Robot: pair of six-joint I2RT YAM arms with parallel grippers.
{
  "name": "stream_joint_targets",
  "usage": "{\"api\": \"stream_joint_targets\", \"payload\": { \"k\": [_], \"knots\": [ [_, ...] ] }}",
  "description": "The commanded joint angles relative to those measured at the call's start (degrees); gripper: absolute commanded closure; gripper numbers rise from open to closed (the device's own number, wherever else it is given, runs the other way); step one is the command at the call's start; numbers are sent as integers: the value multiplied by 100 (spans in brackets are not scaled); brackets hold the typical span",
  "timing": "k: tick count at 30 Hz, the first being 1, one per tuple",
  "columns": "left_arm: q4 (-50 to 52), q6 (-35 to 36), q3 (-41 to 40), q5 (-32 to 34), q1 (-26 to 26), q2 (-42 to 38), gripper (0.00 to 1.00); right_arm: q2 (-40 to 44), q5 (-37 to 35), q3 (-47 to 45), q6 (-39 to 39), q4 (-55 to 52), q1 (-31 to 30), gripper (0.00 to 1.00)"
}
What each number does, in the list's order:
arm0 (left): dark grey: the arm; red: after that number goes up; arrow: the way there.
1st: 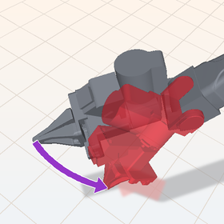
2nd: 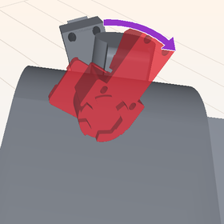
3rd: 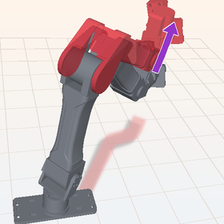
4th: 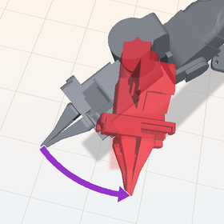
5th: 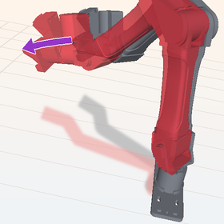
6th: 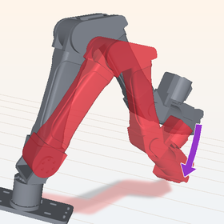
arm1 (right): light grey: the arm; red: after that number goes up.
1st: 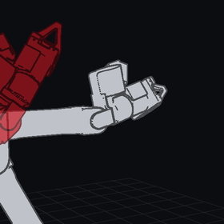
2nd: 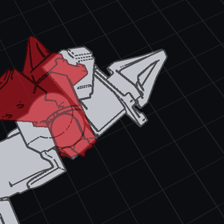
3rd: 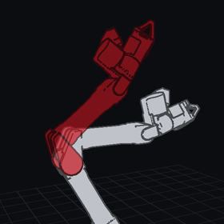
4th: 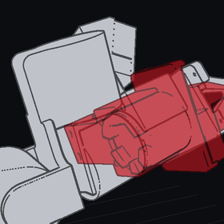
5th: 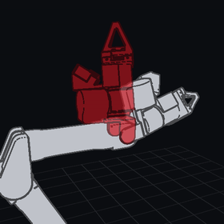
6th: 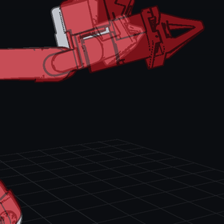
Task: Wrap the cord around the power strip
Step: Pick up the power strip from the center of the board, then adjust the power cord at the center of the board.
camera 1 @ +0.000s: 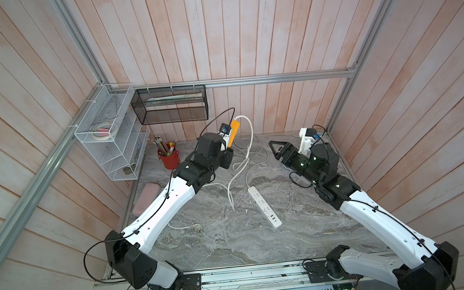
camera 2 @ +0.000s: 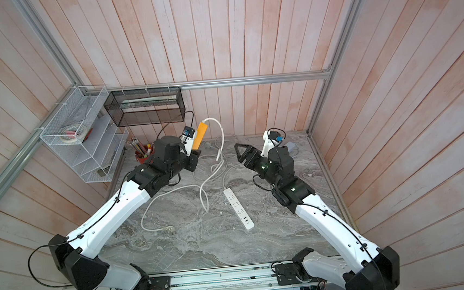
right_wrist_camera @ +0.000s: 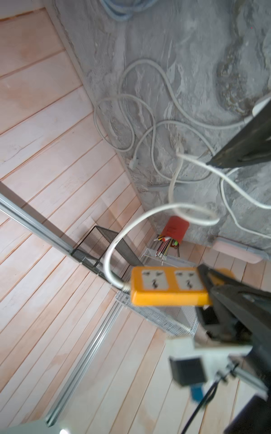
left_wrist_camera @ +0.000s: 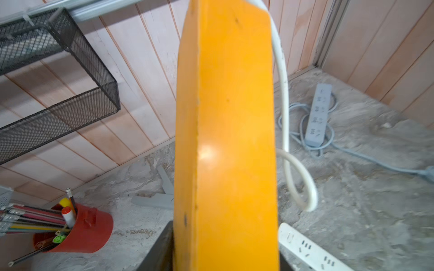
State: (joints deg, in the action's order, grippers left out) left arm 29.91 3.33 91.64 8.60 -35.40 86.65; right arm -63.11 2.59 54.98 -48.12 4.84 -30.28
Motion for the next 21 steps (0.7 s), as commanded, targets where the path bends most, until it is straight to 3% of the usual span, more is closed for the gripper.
{"api": "stream_joint_targets", "payload": {
  "k": [1, 5, 9, 16, 21],
  "knots": [
    [464, -447, 781, -899, -38, 161, 93, -124, 122, -495, 1151, 790, -63, 13],
    [698, -552, 1272, -1141, -39, 288, 93, -257, -661, -1286, 2714, 2283, -521, 12],
    [876, -664, 1676, -1390, -46, 386, 92, -623, -1315, -1792, 3730, 3547, -509, 10],
    [920, -729, 1945, -1611, -43, 367, 92, -1505, -1284, -1279, 4256, 4751, -464, 11],
    [819, -1004, 1905, -1884, -8, 353, 92, -2366, -1403, -688, 4435, 5406, -302, 22]
  ]
}}
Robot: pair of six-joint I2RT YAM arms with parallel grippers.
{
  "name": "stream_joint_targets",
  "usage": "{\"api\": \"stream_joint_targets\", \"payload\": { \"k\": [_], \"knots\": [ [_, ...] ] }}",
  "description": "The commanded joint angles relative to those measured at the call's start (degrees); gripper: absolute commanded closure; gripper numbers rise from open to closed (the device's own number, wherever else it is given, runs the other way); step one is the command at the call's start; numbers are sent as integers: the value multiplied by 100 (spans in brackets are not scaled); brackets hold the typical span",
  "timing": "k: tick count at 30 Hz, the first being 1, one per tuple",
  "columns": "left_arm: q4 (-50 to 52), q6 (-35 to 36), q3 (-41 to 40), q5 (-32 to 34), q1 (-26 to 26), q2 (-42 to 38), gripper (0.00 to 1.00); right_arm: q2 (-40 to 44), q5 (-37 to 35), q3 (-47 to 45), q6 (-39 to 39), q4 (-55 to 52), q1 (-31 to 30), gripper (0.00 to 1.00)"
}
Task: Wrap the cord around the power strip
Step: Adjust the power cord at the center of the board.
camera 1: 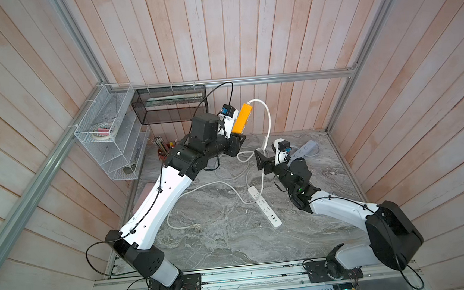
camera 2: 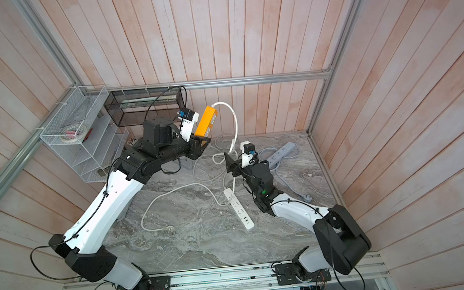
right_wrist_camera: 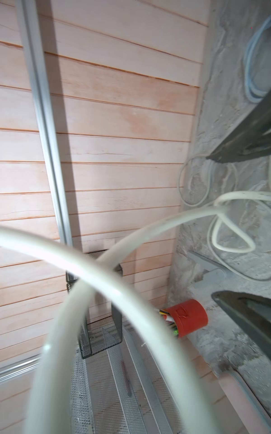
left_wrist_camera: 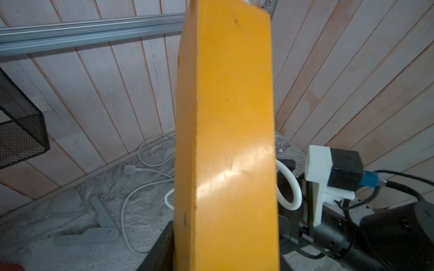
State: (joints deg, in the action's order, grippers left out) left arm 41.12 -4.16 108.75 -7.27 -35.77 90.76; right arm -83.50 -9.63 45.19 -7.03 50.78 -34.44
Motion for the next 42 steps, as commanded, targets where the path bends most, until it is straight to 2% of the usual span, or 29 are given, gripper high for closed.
{"api": "stream_joint_targets", "payload": {
  "k": [1, 2, 4, 7, 8, 9, 14, 17, 21, 24, 27, 30, 35, 39, 42],
  "knots": [
    [-349, -333, 163, -407, 85, -77, 92, -447, -170, 388, 380, 881, 117, 24],
    [-400, -439, 143, -568, 185, -106, 92, -570, -115, 473, 455, 981, 123, 28],
    [-573, -697, 47, -1012, 439, -187, 92, -796, 24, 619, 610, 1003, 122, 44],
    [-1019, -1156, -241, -1735, 889, -366, 93, -1041, 14, 675, 713, 1045, 136, 81],
    [-1150, -1304, -328, -1945, 1045, -421, 93, -1090, -15, 667, 745, 991, 139, 90],
    [-1261, -1419, -405, -2084, 1199, -470, 93, -1115, -42, 641, 751, 889, 139, 95],
    [-2117, -2241, -1007, -2552, 2308, -757, 94, -908, -174, 260, 852, 68, 70, 98],
    [-2816, -2850, -1658, -2829, 2871, -782, 95, -703, -371, 319, 1099, -1137, -109, 99],
    [-2468, -1943, -1897, -2106, 2678, -531, 95, -623, -765, 885, 1706, -3092, -540, 99],
    [-2385, -786, -2094, -1153, 2266, -489, 95, -621, -1041, 1309, 2160, -4169, -903, 99],
    [-2758, 597, -2605, -413, 1762, -576, 96, -516, -1481, 1610, 2444, -4816, -1203, 99],
    [-3247, 1472, -3239, -108, 1593, -617, 96, -197, -1147, 1927, 2753, -5295, -1383, 98],
    [-4130, 3200, -4337, 32, 1250, -751, 97, 57, -663, 2635, 3199, -6104, -1505, 96],
    [-4369, 3817, -4804, -356, 1179, -844, 100, 103, -378, 3172, 3445, -6420, -1351, 96],
    [-4620, 4321, -5240, -945, 1081, -1083, 100, -93, -256, 3733, 3467, -6626, -1069, 96]
  ]
}}
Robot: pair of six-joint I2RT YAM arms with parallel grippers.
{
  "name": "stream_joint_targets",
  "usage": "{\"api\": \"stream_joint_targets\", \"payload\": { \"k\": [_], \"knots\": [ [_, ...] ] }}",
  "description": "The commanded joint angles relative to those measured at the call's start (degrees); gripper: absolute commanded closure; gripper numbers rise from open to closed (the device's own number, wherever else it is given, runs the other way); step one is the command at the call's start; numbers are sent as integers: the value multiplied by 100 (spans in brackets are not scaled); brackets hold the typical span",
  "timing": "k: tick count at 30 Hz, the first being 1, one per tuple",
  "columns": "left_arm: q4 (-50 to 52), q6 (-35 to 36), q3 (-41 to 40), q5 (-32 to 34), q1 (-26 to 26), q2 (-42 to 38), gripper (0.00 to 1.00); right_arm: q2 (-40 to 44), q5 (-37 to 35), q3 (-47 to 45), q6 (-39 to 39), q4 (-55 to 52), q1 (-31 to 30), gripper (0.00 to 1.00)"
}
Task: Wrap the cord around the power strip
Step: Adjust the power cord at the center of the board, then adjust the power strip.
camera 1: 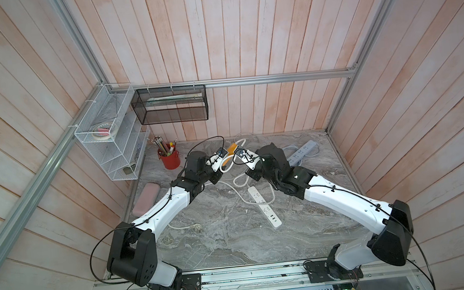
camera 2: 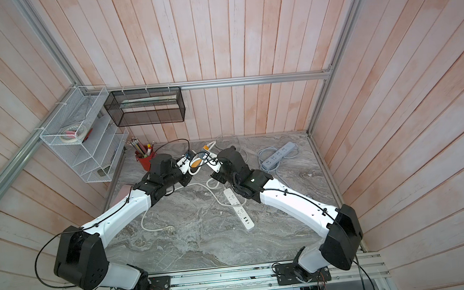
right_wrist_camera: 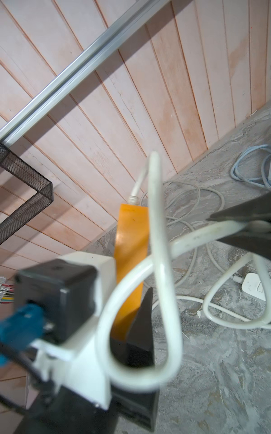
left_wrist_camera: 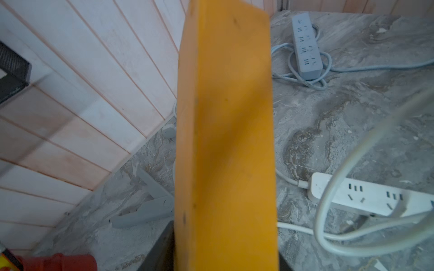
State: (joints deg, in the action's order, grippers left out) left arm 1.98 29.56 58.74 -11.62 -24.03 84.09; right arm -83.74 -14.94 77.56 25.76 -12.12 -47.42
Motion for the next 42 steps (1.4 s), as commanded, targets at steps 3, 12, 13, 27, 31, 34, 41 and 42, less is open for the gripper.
{"api": "stream_joint_targets", "payload": {
  "k": [3, 12, 13, 27, 31, 34, 41, 42],
  "knots": [
    [-925, 1209, -593, -920, -208, -668, 100, -388, 319, 1035, 278, -565, 528, 96],
    [-943, 709, -571, -232, -453, -1032, 100, -946, 801, 1461, -282, -549, 1348, 92],
    [-696, 578, -392, -43, -392, -986, 100, -835, 939, 1247, -498, -405, 1409, 91],
    [-1003, 357, 222, 2289, -444, -75, 100, -114, 1326, -35, -4451, -908, 2234, 32],
    [-1391, 417, 267, 2582, -508, -10, 100, 241, 2031, -177, -5893, -935, 2285, 29],
    [-1859, 619, 36, 2546, -771, -68, 100, 620, 2407, -626, -7064, 107, 2034, 27],
    [-2174, 884, -173, 2779, -1354, 83, 99, 301, 2391, -475, -8558, 1220, 1519, 24],
    [-2188, 898, -164, 2799, -1425, 106, 98, 169, 2376, -327, -8555, 1188, 1441, 24]
  ]
}}
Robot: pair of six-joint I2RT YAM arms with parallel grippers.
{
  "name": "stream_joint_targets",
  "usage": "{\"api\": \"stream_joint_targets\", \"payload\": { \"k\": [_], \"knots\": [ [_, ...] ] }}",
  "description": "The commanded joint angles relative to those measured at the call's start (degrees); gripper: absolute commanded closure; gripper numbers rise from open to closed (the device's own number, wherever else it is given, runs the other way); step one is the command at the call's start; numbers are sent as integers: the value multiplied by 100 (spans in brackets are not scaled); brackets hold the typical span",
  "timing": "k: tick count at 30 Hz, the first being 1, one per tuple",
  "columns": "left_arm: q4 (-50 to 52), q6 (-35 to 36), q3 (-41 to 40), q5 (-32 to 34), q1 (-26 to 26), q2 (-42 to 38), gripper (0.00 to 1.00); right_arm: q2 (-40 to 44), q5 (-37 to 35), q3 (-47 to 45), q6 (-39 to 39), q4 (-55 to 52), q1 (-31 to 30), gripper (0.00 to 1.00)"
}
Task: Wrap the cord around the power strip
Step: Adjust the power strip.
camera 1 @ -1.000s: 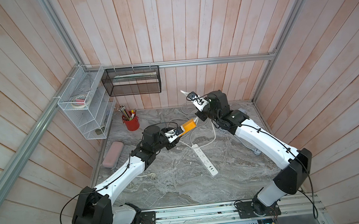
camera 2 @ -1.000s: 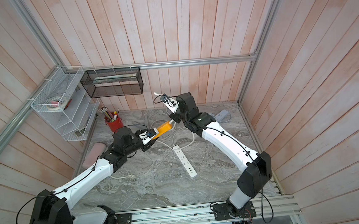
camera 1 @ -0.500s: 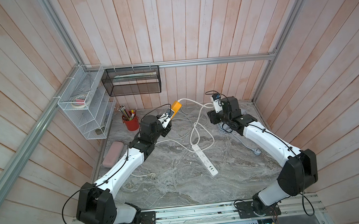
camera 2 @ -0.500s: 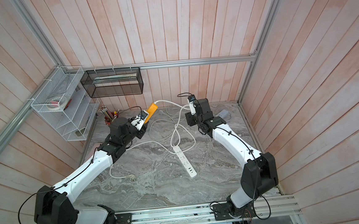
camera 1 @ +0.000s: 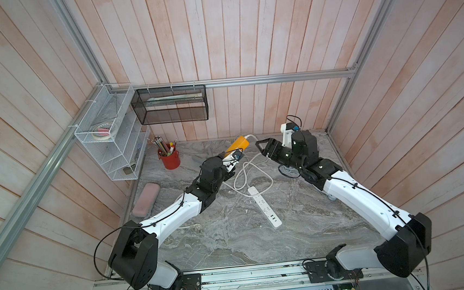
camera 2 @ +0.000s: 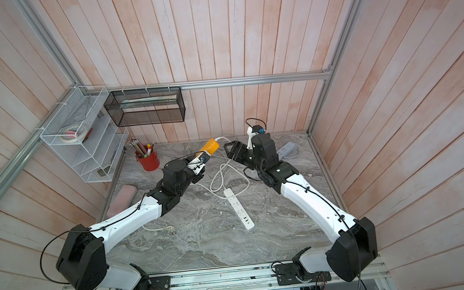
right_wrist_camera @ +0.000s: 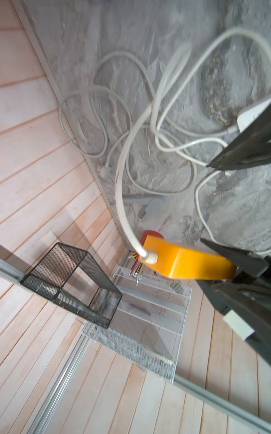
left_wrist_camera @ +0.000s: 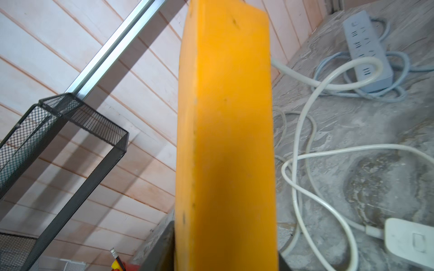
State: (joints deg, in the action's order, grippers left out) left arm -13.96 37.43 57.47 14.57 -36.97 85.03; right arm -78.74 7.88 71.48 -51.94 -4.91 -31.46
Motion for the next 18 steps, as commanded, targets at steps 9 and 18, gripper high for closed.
{"api": "stream_joint_targets", "payload": {
  "k": [9, 18],
  "knots": [
    [-740, 222, 44, 360, -483, 141, 97, -1007, -182, 454, -1297, 388, -308, 34],
    [105, -454, 362, 264, -601, 19, 68, -1046, -487, 68, -958, 770, -165, 74]
  ]
}}
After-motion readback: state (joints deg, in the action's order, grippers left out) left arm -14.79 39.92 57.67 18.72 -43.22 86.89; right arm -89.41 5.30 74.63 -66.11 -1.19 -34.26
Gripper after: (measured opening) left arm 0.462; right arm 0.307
